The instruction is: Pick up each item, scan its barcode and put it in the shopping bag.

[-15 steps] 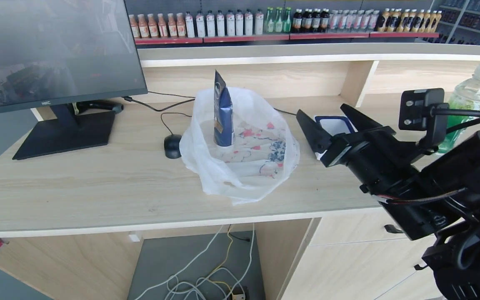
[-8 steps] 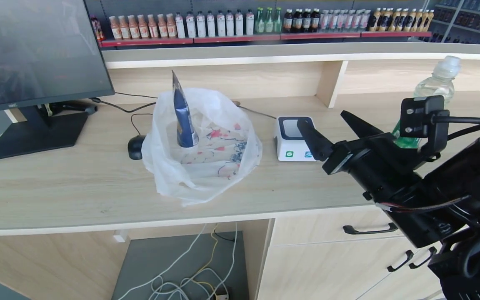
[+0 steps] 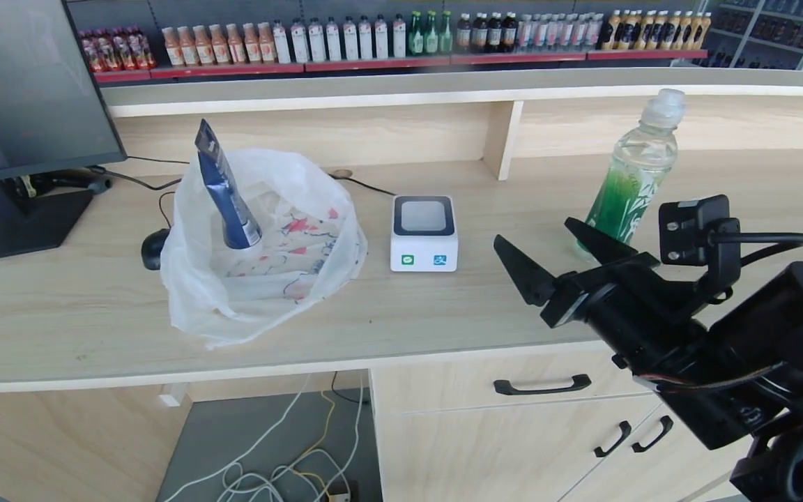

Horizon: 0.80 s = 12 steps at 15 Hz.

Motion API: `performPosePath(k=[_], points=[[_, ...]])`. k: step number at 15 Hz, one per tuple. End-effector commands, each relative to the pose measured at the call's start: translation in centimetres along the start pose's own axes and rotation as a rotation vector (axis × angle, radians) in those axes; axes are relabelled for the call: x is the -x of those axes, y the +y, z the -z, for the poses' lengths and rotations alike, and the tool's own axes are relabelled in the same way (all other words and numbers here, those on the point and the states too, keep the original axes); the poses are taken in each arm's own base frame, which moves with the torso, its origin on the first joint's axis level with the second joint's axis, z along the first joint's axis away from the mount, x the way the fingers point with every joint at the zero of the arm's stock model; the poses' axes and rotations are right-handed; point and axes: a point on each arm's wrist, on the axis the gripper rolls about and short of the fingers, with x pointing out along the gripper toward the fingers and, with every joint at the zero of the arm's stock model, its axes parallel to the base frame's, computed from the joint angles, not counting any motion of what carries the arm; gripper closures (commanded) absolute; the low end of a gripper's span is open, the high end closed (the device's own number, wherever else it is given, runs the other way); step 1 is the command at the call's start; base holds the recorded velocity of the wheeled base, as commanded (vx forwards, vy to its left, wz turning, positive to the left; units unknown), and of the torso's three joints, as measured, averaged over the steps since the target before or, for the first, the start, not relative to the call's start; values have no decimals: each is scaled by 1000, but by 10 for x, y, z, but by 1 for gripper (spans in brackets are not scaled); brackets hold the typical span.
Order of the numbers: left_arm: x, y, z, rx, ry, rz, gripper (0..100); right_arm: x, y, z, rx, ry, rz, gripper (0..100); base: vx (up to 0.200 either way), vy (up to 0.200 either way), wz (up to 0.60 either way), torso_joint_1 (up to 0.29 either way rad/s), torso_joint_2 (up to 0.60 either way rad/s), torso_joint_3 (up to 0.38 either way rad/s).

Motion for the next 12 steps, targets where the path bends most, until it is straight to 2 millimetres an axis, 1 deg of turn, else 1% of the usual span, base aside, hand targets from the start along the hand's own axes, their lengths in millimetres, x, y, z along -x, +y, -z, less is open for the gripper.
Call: performPosePath(k=[1, 5, 9, 12], points=[[0, 0, 0, 0, 2, 0, 0, 3, 0, 0, 1, 6, -1, 0, 0, -200, 0, 2, 2, 2], [0, 0, 0, 0, 0, 0, 0, 7, -1, 4, 5, 28, -1, 0, 0, -200, 0, 2, 4, 5], [0, 0, 0, -7, 0, 1, 0, 3, 0, 8, 6, 33, -1, 0, 0, -200, 0, 1, 2, 4], [0, 0, 0, -7, 2, 0, 0, 3, -2, 5, 18, 25, 3, 0, 0, 0, 0, 0, 0, 0]])
